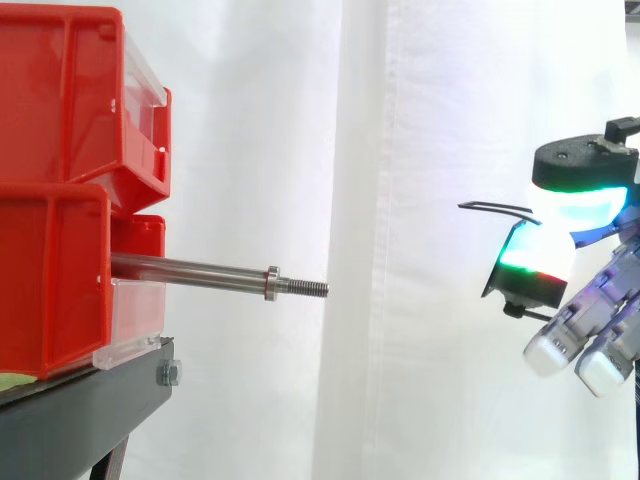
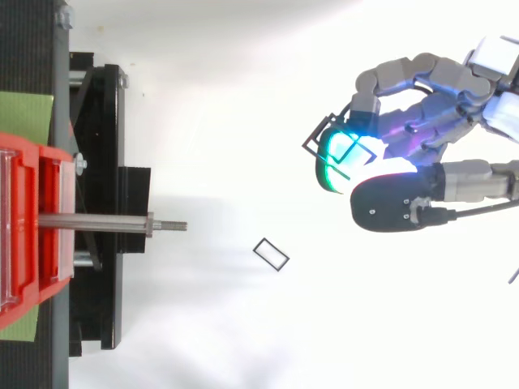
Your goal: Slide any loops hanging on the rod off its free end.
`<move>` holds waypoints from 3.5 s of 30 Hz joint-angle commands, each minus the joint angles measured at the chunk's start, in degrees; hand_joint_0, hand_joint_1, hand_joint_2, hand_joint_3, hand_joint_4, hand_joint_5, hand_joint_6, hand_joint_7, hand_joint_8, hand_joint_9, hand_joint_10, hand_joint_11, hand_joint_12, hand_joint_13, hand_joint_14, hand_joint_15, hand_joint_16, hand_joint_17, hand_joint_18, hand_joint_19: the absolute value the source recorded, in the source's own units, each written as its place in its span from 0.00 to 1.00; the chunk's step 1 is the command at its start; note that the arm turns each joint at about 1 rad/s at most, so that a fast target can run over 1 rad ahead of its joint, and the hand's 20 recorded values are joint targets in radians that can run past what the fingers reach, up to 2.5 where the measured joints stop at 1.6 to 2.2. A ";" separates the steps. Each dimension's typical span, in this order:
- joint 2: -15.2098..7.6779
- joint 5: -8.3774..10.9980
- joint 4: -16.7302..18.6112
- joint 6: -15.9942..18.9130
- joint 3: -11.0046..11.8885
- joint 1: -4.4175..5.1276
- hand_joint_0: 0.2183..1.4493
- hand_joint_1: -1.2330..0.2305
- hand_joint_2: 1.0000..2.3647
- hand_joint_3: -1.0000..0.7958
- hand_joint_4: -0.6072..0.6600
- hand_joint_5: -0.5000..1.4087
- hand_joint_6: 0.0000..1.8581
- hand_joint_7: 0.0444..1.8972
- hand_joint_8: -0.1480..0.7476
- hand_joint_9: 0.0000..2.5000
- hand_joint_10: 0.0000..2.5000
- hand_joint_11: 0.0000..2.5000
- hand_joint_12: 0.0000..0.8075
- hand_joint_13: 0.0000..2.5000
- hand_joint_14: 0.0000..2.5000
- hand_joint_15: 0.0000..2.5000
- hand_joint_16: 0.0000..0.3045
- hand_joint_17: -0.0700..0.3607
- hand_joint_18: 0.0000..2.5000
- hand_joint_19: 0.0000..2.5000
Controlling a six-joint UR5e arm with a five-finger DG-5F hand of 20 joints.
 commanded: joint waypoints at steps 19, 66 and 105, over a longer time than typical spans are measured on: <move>0.00 0.83 1.65 -2.12 -0.12 1.28 0.27 0.38 0.05 0.50 0.40 0.23 0.42 0.62 0.59 0.37 0.00 0.10 0.49 0.39 0.00 0.08 0.21 0.50 0.45 0.18; 0.00 8.13 3.23 32.51 -1.35 3.57 0.28 0.37 0.00 0.50 0.41 0.23 0.42 0.61 0.59 0.38 0.00 0.10 0.48 0.40 0.00 0.09 0.21 0.49 0.45 0.19; -0.18 -3.30 7.89 18.53 -7.06 3.92 0.26 0.37 0.06 0.50 0.42 0.23 0.41 0.63 0.61 0.43 0.00 0.12 0.49 0.42 0.00 0.08 0.21 0.50 0.46 0.19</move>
